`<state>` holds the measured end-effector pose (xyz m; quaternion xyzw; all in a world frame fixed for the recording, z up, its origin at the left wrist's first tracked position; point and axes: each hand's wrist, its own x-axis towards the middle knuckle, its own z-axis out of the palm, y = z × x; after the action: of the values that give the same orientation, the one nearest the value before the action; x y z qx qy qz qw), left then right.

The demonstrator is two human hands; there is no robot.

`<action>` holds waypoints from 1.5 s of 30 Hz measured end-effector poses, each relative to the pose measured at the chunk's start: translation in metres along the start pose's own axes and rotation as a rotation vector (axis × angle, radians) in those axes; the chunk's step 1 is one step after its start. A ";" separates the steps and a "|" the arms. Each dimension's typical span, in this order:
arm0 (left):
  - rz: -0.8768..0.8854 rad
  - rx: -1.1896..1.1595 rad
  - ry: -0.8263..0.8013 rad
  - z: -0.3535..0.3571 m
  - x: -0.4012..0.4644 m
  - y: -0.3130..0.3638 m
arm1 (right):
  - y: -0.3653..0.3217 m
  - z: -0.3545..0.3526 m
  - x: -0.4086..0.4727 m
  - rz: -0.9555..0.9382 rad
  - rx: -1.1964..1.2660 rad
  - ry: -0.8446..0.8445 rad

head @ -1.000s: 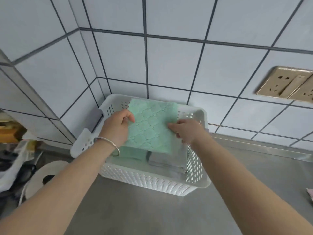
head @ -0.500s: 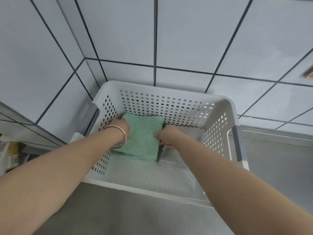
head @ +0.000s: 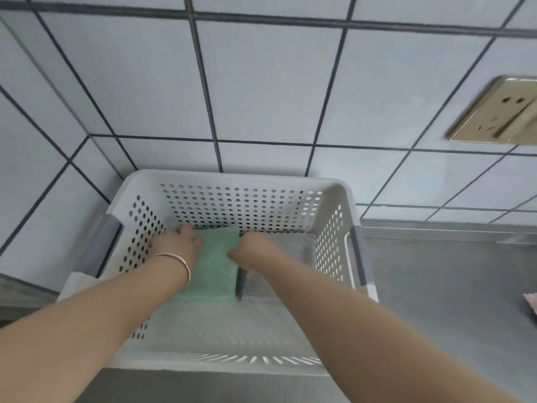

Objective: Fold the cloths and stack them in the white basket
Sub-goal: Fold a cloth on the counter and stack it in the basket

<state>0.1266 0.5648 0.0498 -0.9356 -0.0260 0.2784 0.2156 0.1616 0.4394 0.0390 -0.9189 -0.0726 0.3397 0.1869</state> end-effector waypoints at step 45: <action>0.238 -0.648 0.262 -0.191 -0.087 0.624 | 0.685 -0.021 -0.337 0.819 1.136 0.613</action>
<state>0.1104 -0.0891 -0.0227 -0.9795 0.0239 0.1566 -0.1243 -0.0759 -0.2841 -0.0142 -0.6883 0.5149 0.0969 0.5018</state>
